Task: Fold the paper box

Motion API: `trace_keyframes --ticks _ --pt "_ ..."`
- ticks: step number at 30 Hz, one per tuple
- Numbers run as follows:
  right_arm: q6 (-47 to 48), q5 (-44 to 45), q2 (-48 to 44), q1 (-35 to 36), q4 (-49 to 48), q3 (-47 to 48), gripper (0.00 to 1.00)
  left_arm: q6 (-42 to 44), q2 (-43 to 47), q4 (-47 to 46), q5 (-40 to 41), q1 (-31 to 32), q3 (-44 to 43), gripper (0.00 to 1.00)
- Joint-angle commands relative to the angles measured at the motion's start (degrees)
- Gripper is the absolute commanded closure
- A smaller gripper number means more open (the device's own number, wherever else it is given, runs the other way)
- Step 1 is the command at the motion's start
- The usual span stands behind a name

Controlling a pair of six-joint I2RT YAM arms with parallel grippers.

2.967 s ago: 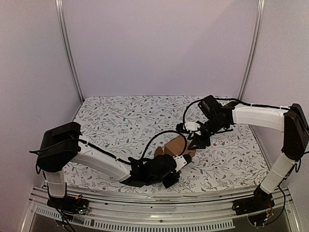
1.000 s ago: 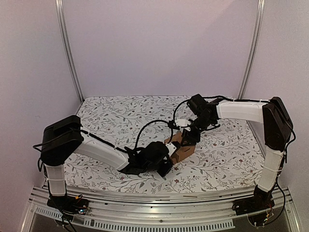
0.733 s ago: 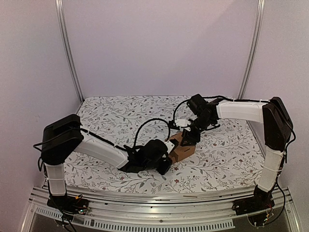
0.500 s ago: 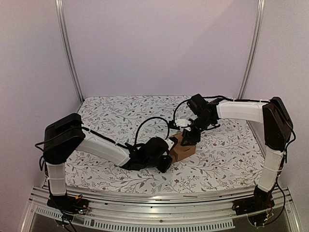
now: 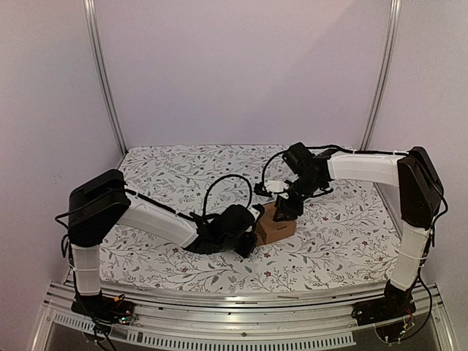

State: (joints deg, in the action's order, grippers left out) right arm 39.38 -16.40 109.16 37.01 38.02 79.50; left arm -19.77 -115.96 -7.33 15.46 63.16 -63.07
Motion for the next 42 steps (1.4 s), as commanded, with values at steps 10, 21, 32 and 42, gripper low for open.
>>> trace_keyframes --ticks 10,21,32,42 --pt "1.0 1.9 1.5 0.8 4.2 -1.7 0.45 -0.3 2.9 5.9 3.5 -1.5 -0.6 0.68" --pt "2.3 -2.1 -9.6 0.8 7.2 -0.2 0.41 8.8 20.8 4.4 -0.3 -7.1 4.9 0.54" --pt "3.7 3.8 -14.1 5.0 5.2 -6.7 0.27 13.1 8.2 -9.0 -24.7 -17.8 5.0 0.54" --pt "4.0 13.0 -12.7 10.9 1.4 -8.7 0.27 13.0 -2.8 -12.7 -31.5 -21.0 -0.7 0.61"
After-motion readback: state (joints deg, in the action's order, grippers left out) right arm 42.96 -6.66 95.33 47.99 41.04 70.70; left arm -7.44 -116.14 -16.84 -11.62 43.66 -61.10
